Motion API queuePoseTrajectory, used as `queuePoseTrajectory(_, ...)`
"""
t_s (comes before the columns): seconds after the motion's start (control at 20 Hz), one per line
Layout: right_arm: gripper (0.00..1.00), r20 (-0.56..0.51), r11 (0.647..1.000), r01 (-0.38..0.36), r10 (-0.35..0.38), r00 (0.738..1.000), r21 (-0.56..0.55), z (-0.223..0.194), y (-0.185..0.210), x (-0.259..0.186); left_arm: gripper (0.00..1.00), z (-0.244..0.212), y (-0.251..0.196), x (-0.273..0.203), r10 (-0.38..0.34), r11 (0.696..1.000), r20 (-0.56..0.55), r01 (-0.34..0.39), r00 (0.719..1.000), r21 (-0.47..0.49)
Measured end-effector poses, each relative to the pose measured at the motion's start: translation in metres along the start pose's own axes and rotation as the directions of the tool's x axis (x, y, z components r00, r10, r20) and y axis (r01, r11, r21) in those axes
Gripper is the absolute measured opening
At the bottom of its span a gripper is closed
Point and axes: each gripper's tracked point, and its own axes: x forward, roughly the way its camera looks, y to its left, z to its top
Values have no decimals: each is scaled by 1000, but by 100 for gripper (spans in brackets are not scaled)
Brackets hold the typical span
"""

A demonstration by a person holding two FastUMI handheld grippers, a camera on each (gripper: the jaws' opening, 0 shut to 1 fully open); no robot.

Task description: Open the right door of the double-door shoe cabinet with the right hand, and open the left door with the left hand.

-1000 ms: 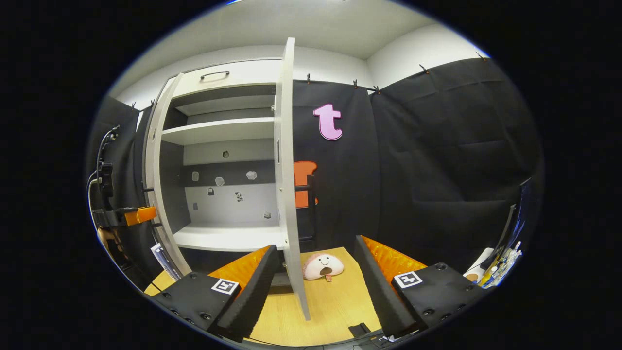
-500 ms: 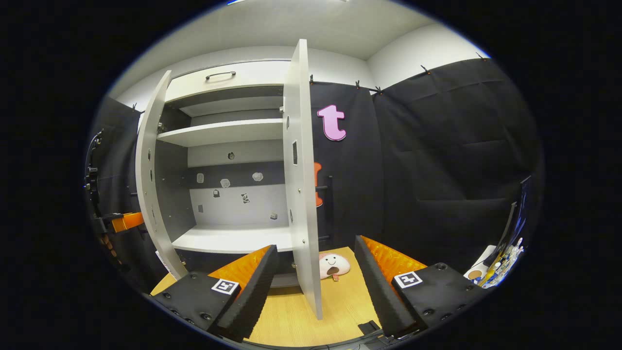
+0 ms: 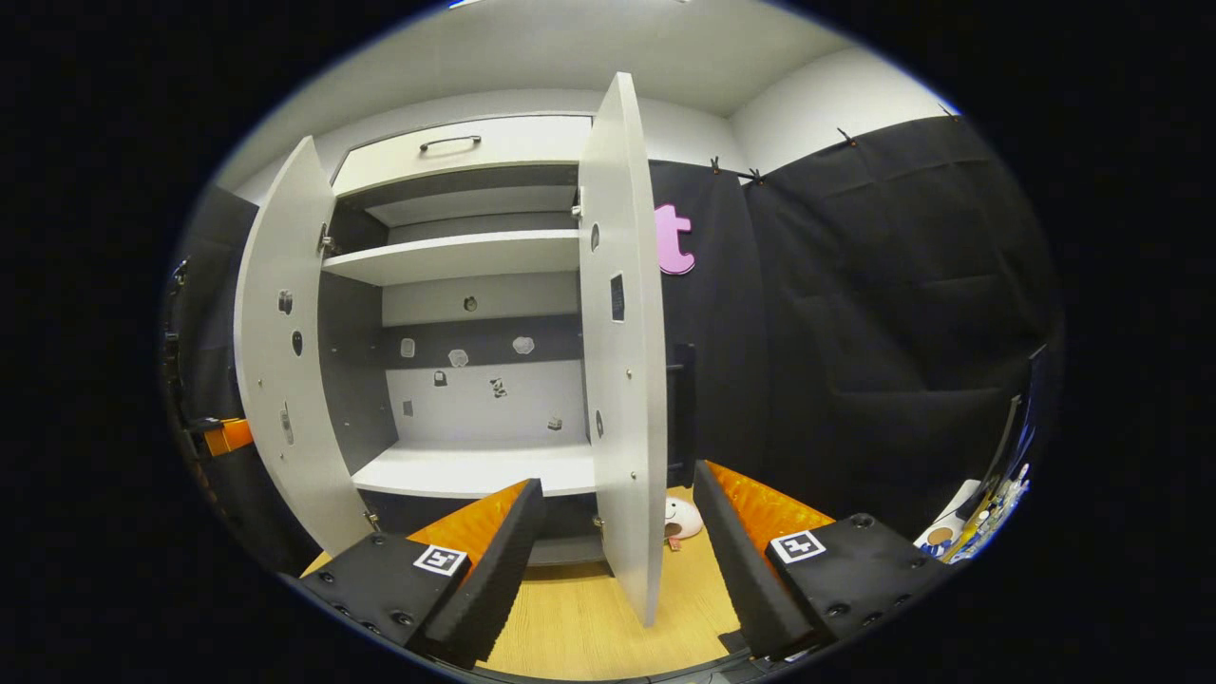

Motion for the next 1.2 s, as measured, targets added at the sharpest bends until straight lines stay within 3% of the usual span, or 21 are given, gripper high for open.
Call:
queuePoseTrajectory(0.7, 92, -6, 999, -37, 37, 999, -28, -4, 22, 10, 2, 4, 47, -4, 40, 997, -5, -40, 999, -59)
queuePoseTrajectory(1.2, 92, -22, 998, -51, 50, 999, -28, -10, 29, 17, 3, 7, 68, -19, 61, 998, -4, -61, 998, -30)
